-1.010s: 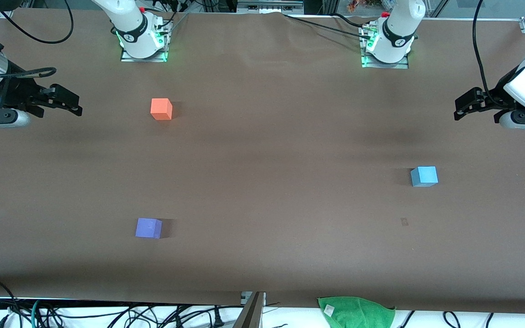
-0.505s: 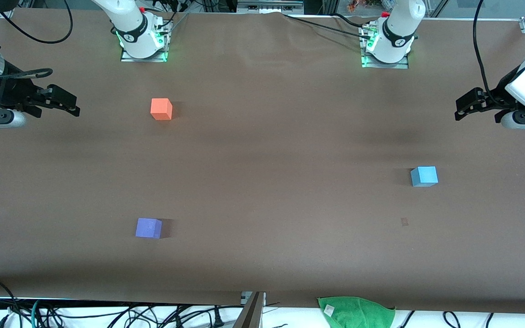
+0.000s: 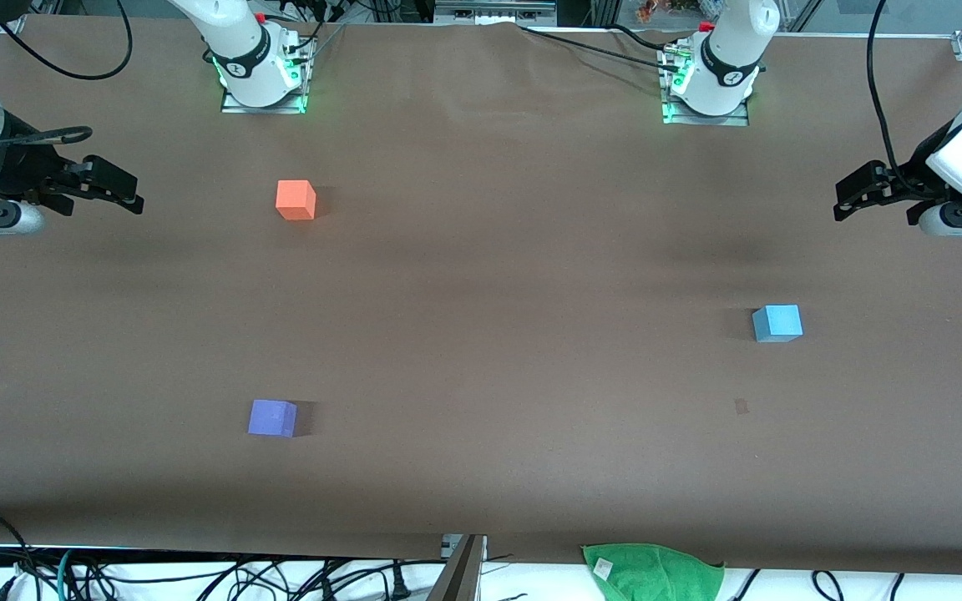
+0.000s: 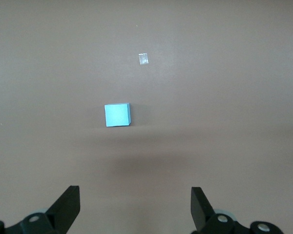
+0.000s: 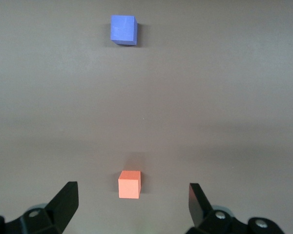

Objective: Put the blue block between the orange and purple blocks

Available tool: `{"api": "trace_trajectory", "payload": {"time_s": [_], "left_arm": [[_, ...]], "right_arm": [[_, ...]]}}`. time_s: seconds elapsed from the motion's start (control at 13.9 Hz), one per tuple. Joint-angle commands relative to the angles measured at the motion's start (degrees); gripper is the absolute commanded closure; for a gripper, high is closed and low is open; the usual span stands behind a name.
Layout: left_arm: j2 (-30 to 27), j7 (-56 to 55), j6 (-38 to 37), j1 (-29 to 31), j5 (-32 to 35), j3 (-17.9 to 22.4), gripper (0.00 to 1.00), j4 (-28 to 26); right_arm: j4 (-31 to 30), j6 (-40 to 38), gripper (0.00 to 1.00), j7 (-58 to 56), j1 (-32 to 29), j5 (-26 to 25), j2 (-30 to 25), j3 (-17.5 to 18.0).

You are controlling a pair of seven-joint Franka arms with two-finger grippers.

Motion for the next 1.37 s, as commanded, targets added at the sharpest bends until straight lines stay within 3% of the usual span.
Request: {"api": "trace_trajectory", "payload": {"time_s": [0.0, 0.94, 1.3], "left_arm": [[0.35, -0.34, -0.99, -0.06, -0.43, 0.19, 0.0, 0.99], [0.78, 0.27, -0.99, 0.03, 0.36, 0.45, 0.0, 1.16], [5.78, 0.54, -1.78, 1.77, 0.36, 0.45, 0.0, 0.81]], "right_arm": [[0.48, -0.57, 0.0, -0.02, -0.65, 0.82, -0.04, 0.33], [0.57, 0.14, 0.0, -0.02, -1.18, 0.82, 0.14, 0.33], [0.66, -0.04, 0.0, -0.02, -1.36, 0.82, 0.31, 0.24]]}}
